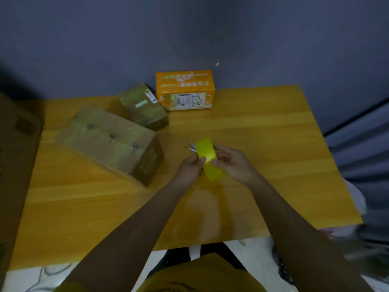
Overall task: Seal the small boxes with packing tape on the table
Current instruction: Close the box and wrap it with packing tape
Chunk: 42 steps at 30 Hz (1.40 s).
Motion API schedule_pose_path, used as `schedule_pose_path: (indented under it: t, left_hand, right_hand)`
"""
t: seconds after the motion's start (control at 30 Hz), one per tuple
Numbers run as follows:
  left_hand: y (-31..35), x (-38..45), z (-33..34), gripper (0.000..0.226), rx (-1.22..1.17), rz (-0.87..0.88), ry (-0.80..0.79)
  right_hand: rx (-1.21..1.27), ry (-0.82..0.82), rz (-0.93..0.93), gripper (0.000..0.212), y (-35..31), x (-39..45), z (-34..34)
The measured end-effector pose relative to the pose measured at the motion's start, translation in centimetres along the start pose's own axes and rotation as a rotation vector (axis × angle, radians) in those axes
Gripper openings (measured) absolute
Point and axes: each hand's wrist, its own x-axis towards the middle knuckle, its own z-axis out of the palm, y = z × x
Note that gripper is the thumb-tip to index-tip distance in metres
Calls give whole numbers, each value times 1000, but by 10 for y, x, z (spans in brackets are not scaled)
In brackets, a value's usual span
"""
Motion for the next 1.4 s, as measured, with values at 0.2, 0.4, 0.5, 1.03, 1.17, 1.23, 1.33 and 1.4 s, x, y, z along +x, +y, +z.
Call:
schedule_pose_path:
  t: [0.2,0.4,0.5,1.03,1.17,1.23,1.33,1.4]
  left_hand:
    - [33,32,17,39,731,168,16]
    - [33,40,6,28,839,268,178]
    - [35,33,-26,27,955,416,386]
    - [20,14,-181,52,1199,152,414]
    - [12,12,-181,56,1180,198,468]
    - [9,13,-182,62,1181,205,484]
    - [2,15,-179,63,1200,196,563]
    - [-1,15,-177,63,1194,180,599]
  right_hand:
    - [-882,275,63,40,35,12,-40]
    - [-1135,119,314,55,53,21,-48]
    - [-1169,163,281,51,33,36,-31]
    - [845,24,356,11,-43,51,186]
    - [1055,220,312,14,-39,49,199]
    - [1096,282,298,16,-37,46,208]
    - [995,410,312,32,-27,44,228]
    - [744,557,309,39,-14,39,235]
